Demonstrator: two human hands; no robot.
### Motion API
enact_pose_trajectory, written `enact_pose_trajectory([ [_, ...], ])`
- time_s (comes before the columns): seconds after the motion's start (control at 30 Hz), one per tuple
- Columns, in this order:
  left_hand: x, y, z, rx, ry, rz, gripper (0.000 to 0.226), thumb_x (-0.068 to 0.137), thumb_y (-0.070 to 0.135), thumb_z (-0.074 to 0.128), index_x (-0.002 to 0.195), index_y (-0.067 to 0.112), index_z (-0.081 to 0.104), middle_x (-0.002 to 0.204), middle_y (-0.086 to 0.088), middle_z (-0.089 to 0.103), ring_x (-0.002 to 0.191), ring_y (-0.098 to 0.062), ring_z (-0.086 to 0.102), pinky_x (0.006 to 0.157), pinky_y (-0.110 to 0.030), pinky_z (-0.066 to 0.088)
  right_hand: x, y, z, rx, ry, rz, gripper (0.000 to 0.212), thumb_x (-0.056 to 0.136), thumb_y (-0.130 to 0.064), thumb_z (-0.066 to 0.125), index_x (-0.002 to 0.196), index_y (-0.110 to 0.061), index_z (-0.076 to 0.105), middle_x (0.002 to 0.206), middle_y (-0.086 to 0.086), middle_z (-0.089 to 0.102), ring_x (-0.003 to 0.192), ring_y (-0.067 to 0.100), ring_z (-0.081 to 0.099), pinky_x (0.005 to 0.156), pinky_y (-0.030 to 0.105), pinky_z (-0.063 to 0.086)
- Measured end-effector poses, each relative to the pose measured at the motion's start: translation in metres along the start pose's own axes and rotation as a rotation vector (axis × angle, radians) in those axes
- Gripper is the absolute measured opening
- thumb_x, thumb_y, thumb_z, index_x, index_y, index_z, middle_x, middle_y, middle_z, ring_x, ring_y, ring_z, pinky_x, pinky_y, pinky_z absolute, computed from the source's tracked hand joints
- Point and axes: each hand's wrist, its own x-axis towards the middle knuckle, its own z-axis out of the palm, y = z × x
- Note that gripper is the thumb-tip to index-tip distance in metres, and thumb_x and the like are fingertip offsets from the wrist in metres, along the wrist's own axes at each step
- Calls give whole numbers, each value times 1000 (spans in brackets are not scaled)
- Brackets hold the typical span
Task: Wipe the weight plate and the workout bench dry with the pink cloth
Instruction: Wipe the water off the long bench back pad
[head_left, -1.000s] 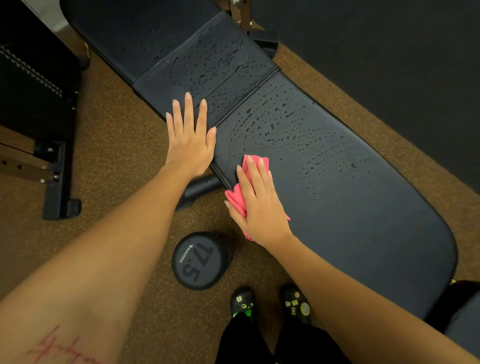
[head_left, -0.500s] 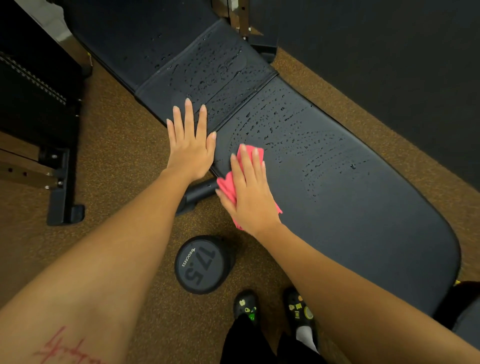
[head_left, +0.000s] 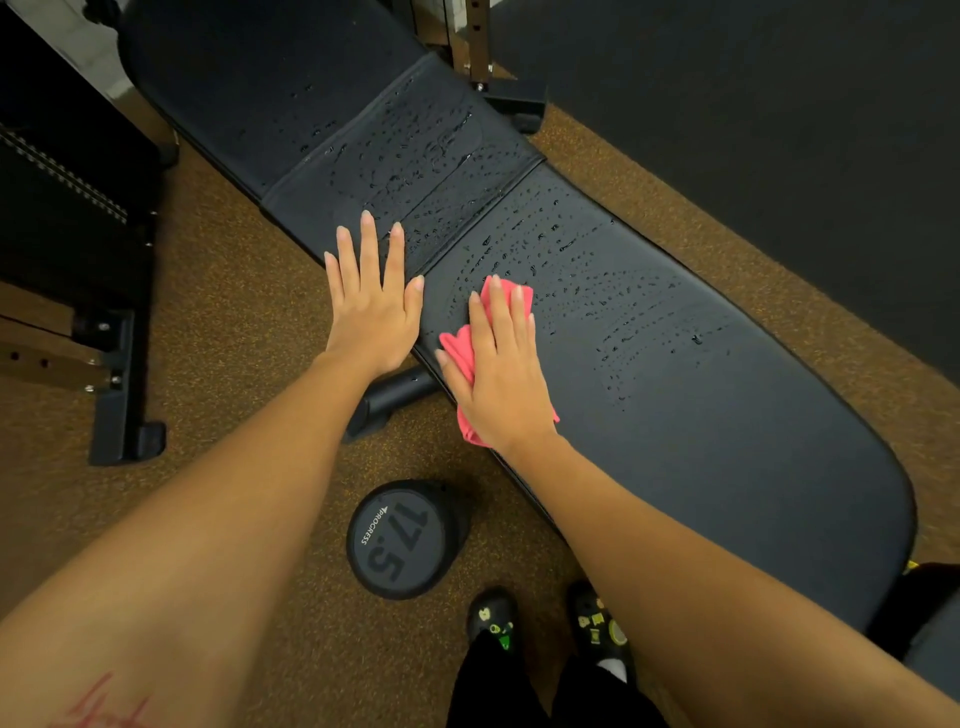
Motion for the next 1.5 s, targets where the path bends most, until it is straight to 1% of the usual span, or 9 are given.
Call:
enact_pose_trajectory([
  [0.3, -1, 1, -2, -7, -1, 5, 58, 101, 33, 25, 149, 11, 1, 156, -17, -9, 141, -39, -13, 112, -49, -11, -52, 20, -3, -53, -20, -106, 61, 97, -41, 39, 144, -2, 31, 154, 16, 21, 145, 30, 9, 118, 42, 11],
  [0.53, -3, 4, -4, -27, -15, -37, 59, 101, 35, 21, 148, 10, -4, 156, -12, -14, 141, -35, -18, 112, -45, -14, -33, 30, -15, 131, 36, 73, 56, 99, -37, 32, 142, -1, 33, 155, 11, 22, 145, 26, 8, 118, 38, 11],
  [0.67, -4, 16, -11, -83, 40, -73, 59, 101, 31, 24, 148, 8, -2, 157, -10, -11, 142, -31, -15, 114, -43, -12, -29, 40, -39, 405, 78, 171, 56, 99, -38, 37, 145, -6, 31, 155, -2, 18, 145, 9, 4, 114, 12, 4],
  [0.73, -1, 29, -14, -106, 68, -46, 58, 101, 29, 26, 149, 8, 1, 157, -10, -8, 143, -29, -12, 114, -40, -12, -27, 42, -49, 440, 118, 181, 56, 98, -35, 38, 146, -8, 29, 155, -7, 15, 145, 6, 4, 111, 7, 2],
  [0.93, 21, 66, -7, -14, 75, 149, 60, 95, 33, 17, 148, 6, 15, 157, -12, 10, 144, -33, 7, 115, -42, 1, -9, 49, -44, 287, 60, 113, 68, 97, -52, 23, 147, -7, 20, 156, -3, 4, 145, 9, -7, 116, 18, -1],
  [1.0, 26, 68, 1, 30, 65, 167, 59, 94, 33, 19, 147, 6, 20, 155, -14, 17, 142, -35, 15, 114, -45, 8, -5, 53, -34, 64, 30, 40, 70, 97, -52, 15, 145, -3, 25, 156, 5, 11, 144, 14, -6, 118, 33, 5],
  [1.07, 28, 66, 8, 77, 66, 174, 57, 95, 31, 22, 145, 4, 26, 153, -16, 24, 140, -37, 23, 112, -48, 15, 2, 57, -29, -61, 24, 25, 64, 99, -47, 19, 143, -1, 29, 154, 13, 22, 143, 19, 3, 116, 41, 8],
  [1.3, 28, 64, 14, 129, 97, 179, 56, 95, 31, 25, 144, 5, 29, 152, -14, 28, 139, -34, 26, 113, -46, 18, 48, 69, -36, -134, 27, 58, 67, 97, -46, 23, 142, 2, 31, 152, 18, 26, 143, 31, 16, 115, 43, 11],
  [1.5, 27, 64, 14, 115, 93, 172, 57, 95, 32, 23, 145, 6, 26, 153, -12, 25, 140, -32, 24, 114, -45, 16, 14, 63, -30, -108, 14, 95, 67, 98, -49, 25, 145, -2, 25, 155, 13, 19, 145, 26, 8, 118, 41, 7],
])
